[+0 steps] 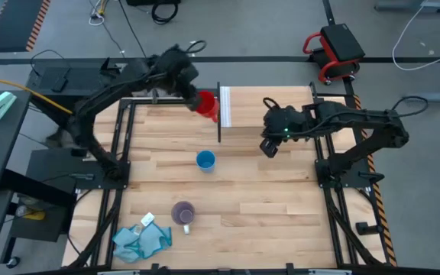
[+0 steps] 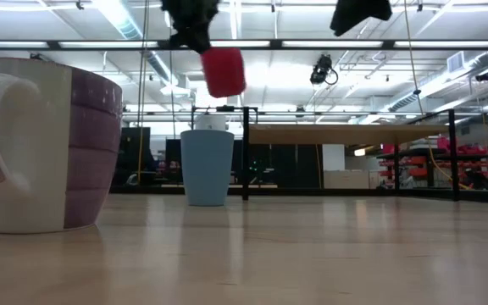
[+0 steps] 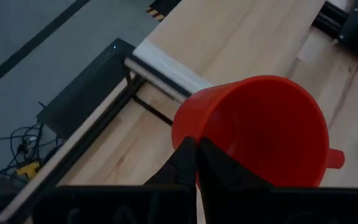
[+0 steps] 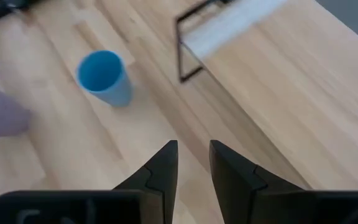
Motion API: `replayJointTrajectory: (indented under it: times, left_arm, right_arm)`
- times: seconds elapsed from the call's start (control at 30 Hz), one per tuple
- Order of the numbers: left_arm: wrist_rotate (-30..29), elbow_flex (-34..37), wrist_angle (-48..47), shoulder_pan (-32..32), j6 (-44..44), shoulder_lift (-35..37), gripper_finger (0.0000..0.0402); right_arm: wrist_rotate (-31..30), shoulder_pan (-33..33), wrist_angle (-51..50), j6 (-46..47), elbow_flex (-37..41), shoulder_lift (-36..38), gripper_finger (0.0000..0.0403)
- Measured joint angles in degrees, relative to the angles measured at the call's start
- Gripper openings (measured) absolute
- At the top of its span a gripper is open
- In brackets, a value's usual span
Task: Stack small to large cups/mugs on shelf
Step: Put the red mug on the shelf
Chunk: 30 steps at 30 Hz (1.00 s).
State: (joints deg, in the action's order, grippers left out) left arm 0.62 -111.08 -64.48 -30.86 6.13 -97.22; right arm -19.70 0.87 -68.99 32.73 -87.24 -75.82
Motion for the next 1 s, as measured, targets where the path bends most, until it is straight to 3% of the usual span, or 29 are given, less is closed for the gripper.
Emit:
replayJointTrajectory:
  times: [0.37,0.63,0.8,1.0]
  left_arm:
    - [2.9,-24.1,-4.4,0.9,-6.4,-18.4,0.0007]
    - [5.3,-23.5,-2.8,0.7,-8.4,-21.6,0.0007]
    - [5.3,-23.9,-2.0,0.8,-8.4,-22.0,0.0007]
    - [5.2,-23.9,-2.0,0.8,-8.3,-22.0,0.0007]
  right_arm:
    - [-1.5,-1.8,-5.2,-2.0,0.4,0.7,0.0100]
    - [-0.4,-8.9,-1.5,-7.3,5.0,4.7,0.0089]
    - [5.7,-15.9,9.7,-10.9,11.5,8.6,0.0082]
    - [14.2,-23.7,23.5,-14.7,17.7,8.4,0.0069]
